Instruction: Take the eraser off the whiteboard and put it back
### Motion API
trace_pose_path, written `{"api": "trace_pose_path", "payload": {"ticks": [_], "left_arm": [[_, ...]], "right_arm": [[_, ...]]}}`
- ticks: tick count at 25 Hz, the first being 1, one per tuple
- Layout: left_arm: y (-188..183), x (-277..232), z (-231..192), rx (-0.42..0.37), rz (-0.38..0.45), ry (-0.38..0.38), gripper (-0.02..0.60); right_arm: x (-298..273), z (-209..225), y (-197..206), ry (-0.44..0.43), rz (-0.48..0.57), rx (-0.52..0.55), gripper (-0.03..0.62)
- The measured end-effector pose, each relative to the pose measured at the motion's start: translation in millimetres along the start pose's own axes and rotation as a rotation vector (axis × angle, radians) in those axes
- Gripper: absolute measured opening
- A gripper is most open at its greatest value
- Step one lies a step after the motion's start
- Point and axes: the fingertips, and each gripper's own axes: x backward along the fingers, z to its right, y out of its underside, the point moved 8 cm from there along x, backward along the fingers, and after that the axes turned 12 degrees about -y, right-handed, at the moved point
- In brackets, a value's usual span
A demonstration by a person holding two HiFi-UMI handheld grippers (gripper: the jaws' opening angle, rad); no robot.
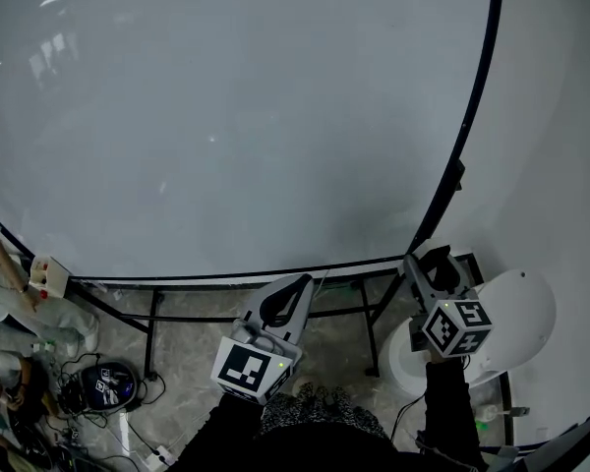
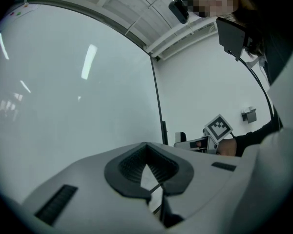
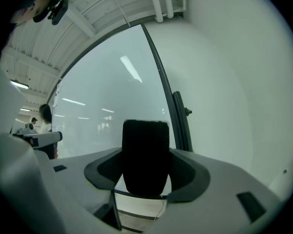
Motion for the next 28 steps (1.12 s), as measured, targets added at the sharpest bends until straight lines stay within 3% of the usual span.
{"api": "trace_pose_path", "payload": {"ticks": [11,28], "left_arm": [[-12.5,44.7,28.3,-0.002,0.047,-0.025,0.002],[-22.6,62.6,25.3,-0.015,0.069,-0.024,0.002]], "right_arm": [[45.4,-34.5,-18.3,-0.052,0.053,0.043,0.268],[64.9,-70.2,-36.3,-0.065,0.099,0.110,0.268]]}}
